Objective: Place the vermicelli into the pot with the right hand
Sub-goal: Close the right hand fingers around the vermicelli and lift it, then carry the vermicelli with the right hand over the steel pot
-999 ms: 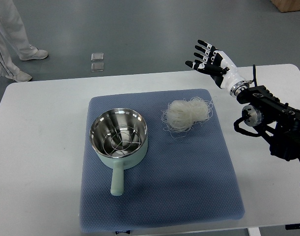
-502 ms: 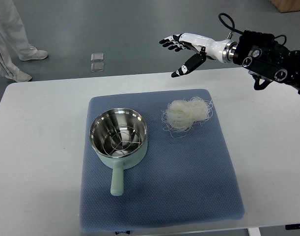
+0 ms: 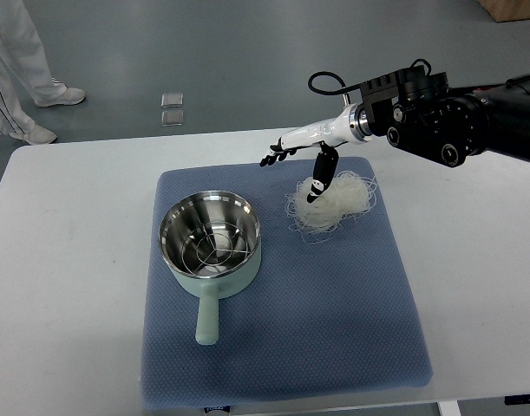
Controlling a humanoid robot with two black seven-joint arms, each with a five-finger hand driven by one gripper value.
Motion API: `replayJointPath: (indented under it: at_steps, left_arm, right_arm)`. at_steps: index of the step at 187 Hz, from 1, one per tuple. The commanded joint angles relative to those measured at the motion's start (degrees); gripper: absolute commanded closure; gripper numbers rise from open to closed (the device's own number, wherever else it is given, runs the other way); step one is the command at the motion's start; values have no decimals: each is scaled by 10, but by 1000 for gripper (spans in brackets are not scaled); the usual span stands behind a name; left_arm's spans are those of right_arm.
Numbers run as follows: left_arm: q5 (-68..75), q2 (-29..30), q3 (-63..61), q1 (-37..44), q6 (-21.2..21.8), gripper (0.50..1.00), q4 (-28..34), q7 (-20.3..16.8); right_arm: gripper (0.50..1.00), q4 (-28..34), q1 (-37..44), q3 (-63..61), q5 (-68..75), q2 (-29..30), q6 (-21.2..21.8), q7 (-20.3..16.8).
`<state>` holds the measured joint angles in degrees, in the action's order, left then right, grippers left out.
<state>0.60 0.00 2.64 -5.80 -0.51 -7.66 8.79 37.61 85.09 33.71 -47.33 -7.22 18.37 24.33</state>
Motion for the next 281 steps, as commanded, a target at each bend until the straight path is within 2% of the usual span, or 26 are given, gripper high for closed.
replayJointPath:
  at_steps: [1, 81, 102, 130, 155, 161, 162, 163, 164, 165, 166, 167, 168, 169, 170, 171, 172, 174, 230, 281]
  left_arm:
    - [0, 0, 0, 0, 0, 500, 0, 0]
    - [0, 0, -1, 0, 1, 500, -1, 0]
    - [0, 0, -1, -1, 0, 500, -1, 0]
    - [0, 0, -1, 0, 0, 500, 0, 0]
    - [0, 0, -1, 0, 1, 500, 0, 0]
    - [0, 0, -1, 0, 1, 500, 0, 0]
    - [0, 0, -1, 0, 1, 500, 0, 0]
    - [0, 0, -1, 0, 1, 500, 0, 0]
    - [0, 0, -1, 0, 0, 500, 0, 0]
    - [0, 0, -1, 0, 0, 500, 0, 0]
    - [0, 0, -1, 0, 1, 500, 0, 0]
    - [0, 0, -1, 0, 1, 500, 0, 0]
    - [0, 0, -1, 0, 1, 500, 0, 0]
    - [0, 0, -1, 0, 1, 500, 0, 0]
    - [0, 0, -1, 0, 1, 500, 0, 0]
    - [0, 0, -1, 0, 1, 500, 0, 0]
    - [0, 0, -1, 0, 1, 500, 0, 0]
    - [0, 0, -1, 0, 0, 500, 0, 0]
    - [0, 0, -2, 0, 1, 500, -1, 0]
    - [0, 0, -2, 0, 1, 500, 0, 0]
  right_arm:
    - [587, -1, -7, 19, -8, 4, -3, -2]
    - [597, -8, -27, 61, -8, 3, -24, -37]
    - [603, -15, -39, 66, -18, 4, -35, -56]
    - [638, -32, -65, 72, -53, 17, -68, -63]
    - [754, -46, -79, 72, -64, 21, -73, -64]
    - [810, -47, -80, 72, -65, 21, -73, -64]
    - [836, -47, -80, 72, -66, 21, -73, -64]
    - [836, -47, -80, 72, -66, 21, -73, -64]
    - [866, -47, -80, 72, -67, 21, -73, -64]
    - [867, -47, -80, 72, -67, 21, -73, -64]
    - [899, -47, -80, 72, -68, 21, -73, -65]
    - [899, -47, -80, 72, -68, 21, -73, -65]
    - [934, -47, -80, 72, -69, 21, -73, -65]
    - [934, -47, -80, 72, -69, 21, -73, -65]
    - [963, -47, -80, 72, -71, 21, -73, -64]
    - [963, -47, -80, 72, -71, 21, -73, -64]
    - [989, -48, -79, 72, -72, 21, -72, -64]
    - [1000, -48, -80, 72, -74, 21, -72, -65]
    - [1000, -47, -40, 57, -68, 13, -82, -64]
    - [1000, -42, 8, -16, -53, 11, -81, -63]
